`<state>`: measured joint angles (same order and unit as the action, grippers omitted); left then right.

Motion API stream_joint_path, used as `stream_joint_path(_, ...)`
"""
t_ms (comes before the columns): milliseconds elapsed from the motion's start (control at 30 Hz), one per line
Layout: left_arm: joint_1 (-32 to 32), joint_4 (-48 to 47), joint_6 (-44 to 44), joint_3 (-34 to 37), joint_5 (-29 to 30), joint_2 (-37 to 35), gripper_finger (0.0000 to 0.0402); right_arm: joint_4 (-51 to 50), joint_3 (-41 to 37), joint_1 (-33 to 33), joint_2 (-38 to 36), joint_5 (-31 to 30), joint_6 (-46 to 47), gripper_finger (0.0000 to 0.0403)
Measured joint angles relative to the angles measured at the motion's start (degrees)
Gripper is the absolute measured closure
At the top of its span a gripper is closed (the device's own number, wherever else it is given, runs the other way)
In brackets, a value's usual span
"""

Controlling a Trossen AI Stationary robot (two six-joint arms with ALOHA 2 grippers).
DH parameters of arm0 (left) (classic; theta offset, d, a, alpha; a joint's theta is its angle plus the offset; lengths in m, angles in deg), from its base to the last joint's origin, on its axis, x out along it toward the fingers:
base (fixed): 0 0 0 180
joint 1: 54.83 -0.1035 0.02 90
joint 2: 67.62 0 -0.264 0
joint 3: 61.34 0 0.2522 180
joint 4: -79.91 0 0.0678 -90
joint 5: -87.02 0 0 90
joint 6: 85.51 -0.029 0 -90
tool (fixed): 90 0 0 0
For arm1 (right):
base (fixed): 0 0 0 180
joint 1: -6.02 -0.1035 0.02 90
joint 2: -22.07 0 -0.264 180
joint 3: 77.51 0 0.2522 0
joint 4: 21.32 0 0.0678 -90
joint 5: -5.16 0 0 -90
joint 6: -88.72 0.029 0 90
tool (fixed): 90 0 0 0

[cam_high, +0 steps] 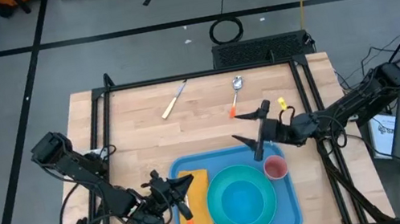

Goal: Set up tray
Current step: Put the orange spoon on top of the yellow table napkin to the right of the orange fork

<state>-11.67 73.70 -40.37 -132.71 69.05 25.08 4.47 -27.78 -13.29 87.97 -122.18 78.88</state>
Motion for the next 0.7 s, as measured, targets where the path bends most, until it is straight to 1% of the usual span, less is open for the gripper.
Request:
stream_joint_path(67,0.0,0.0,0.0,0.0,0.0,0.0,0.0371,-0.3,0.0,-0.1,0.0,0.1,5.7,0.0124)
stream_joint_path(133,0.0,0.0,0.0,0.0,0.0,0.0,0.0371,-0.3,0.0,-0.1,0.0,0.2,8.9,0.0124)
stream_joint_path(367,0.0,0.0,0.3,0.0,0.0,0.0,0.0371,1.2,0.0,-0.1,0.0,0.1,9.8,0.0124)
stream_joint_path(500,0.0,0.0,0.4,0.0,0.0,0.0,0.0371,3.3,0.0,-0.1,0.0,-0.2,13.6,0.0124)
stream_joint_path(633,0.0,0.0,0.2,0.0,-0.1,0.0,0.0371,-0.1,0.0,1.0,0.0,-3.1,18.5,0.0124)
stream_joint_path(700,-0.1,-0.2,-0.2,0.0,-0.1,0.0,0.0371,-2.2,0.0,2.2,-0.3,-3.0,20.6,0.0124)
